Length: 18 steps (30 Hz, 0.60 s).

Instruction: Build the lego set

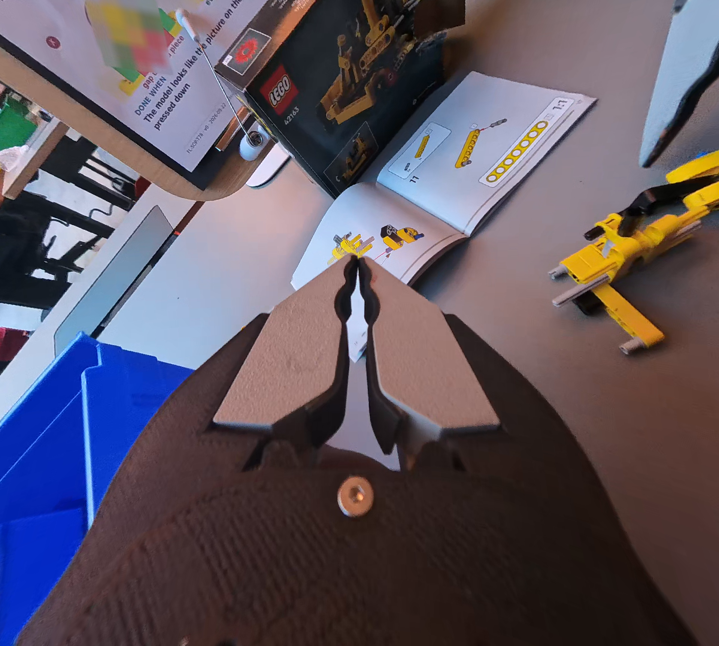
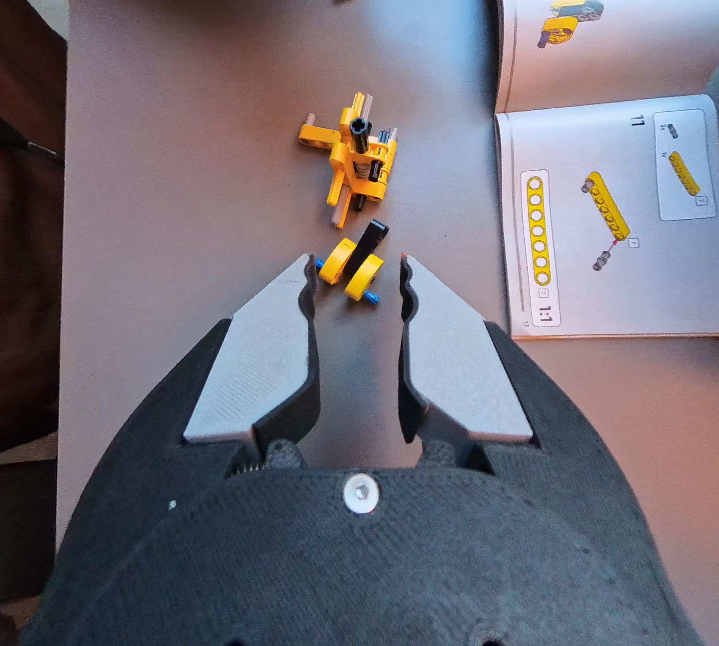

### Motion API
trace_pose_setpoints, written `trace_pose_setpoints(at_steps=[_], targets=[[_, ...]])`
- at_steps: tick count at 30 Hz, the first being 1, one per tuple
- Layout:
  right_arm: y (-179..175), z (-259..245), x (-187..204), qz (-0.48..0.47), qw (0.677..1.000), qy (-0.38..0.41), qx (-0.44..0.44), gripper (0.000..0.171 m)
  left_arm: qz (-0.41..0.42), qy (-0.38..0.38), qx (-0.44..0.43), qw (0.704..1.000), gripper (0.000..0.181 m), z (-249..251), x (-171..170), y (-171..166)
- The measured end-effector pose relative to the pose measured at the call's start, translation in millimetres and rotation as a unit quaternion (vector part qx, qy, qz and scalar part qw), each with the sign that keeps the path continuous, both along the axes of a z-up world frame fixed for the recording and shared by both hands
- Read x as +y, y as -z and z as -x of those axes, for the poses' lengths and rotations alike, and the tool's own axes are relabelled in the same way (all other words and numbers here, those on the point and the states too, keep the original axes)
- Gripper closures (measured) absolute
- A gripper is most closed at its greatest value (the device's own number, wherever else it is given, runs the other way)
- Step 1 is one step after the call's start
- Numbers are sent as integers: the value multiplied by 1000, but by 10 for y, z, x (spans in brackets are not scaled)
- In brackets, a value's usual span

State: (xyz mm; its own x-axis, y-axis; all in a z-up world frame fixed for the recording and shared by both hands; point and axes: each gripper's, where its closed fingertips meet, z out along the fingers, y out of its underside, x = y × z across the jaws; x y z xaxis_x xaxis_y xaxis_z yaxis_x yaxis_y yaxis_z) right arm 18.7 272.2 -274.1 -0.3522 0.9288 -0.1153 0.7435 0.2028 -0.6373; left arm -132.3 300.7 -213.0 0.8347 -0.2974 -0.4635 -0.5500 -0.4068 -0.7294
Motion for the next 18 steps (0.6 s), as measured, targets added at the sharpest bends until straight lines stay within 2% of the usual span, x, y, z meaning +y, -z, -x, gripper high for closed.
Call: trace_pose_setpoints(at_steps=[4,11,18], targets=[[63,-7,46,-18,1000,14,-21,146,7,-1,1,1000,181,9,10,47],[49,-57,223,0,1000,27,-5,147,9,0,6,1000,181,7,12,63],[-204,30,328,72,993,42,79,147,0,-4,2,1000,181,46,4,8]])
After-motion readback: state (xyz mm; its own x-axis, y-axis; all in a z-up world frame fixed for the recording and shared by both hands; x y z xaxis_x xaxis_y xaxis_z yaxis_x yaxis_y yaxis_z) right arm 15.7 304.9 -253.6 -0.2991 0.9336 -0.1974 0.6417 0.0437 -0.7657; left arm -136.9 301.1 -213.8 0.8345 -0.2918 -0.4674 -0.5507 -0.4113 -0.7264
